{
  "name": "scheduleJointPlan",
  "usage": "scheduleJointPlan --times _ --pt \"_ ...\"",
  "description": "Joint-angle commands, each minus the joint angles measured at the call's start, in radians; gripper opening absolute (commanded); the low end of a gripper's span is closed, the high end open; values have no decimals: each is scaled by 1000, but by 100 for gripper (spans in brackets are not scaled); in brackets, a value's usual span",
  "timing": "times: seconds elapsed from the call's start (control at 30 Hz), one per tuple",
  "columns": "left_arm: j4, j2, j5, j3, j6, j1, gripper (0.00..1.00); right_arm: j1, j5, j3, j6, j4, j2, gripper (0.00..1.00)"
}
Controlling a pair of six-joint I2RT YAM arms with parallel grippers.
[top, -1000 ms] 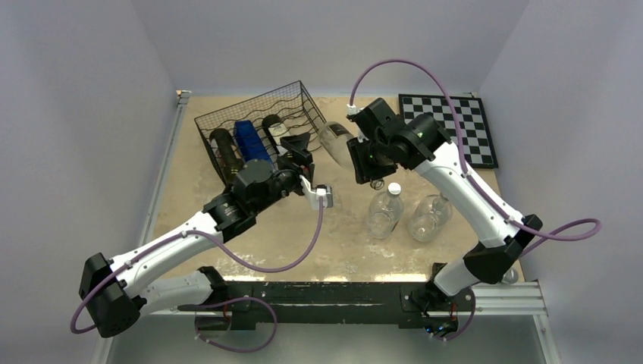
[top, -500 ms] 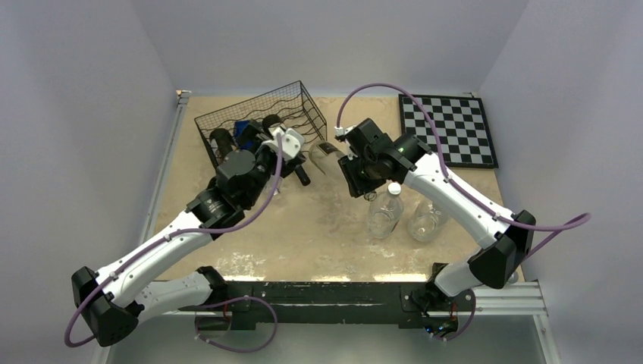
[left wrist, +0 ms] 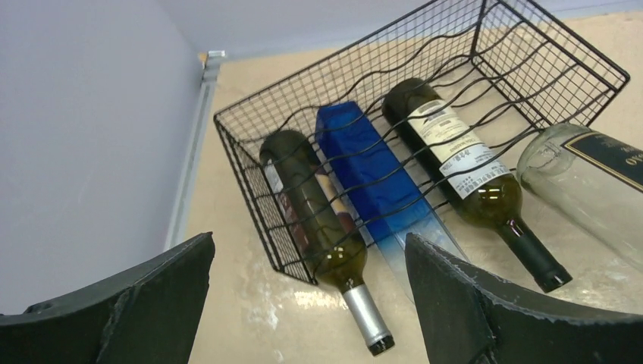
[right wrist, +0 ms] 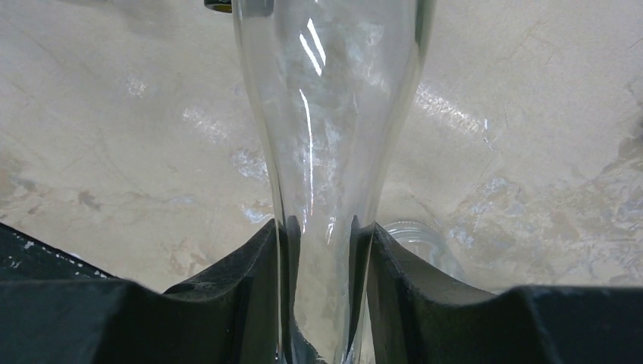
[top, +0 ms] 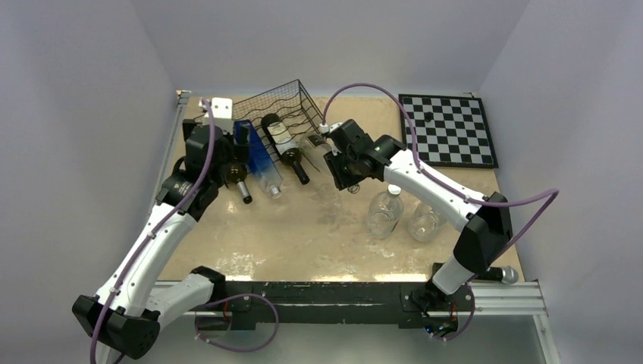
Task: Put the wine bottle on the wine rack
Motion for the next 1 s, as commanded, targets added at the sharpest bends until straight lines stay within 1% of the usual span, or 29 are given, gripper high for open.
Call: scheduleJointPlan --times 0.0,0.1,0.2,0.33,0.4,0.47,0.53,0.6,0.63,0.7,0.97 --pt "-171 17 135 83 -222 132 99 1 50 34 -18 236 -28 0" --pt "-209 50 264 82 -318 237 99 1 62 35 -25 229 -19 0" --pt "-206 78 388 63 -383 339 99 1 78 30 -26 231 -14 0" --pt "-173 104 473 37 -450 397 99 -3 99 16 -16 274 -4 0" --pt "-163 124 492 31 -479 415 98 -6 118 5 0 321 9 0" --pt "-170 141 470 29 -499 423 97 -11 130 -11 22 375 25 0" --pt "-183 149 437 31 -511 424 97 -11 133 -52 35 472 30 0" --pt "-183 150 427 28 -516 424 97 -12 146 -80 54 541 40 0" --pt "-181 148 425 27 -517 446 97 -12 152 -90 63 566 46 0" --pt "-175 149 426 26 -523 454 97 -13 155 -122 78 636 56 0" --pt "-142 174 446 18 -583 471 98 -18 181 -171 122 764 97 0"
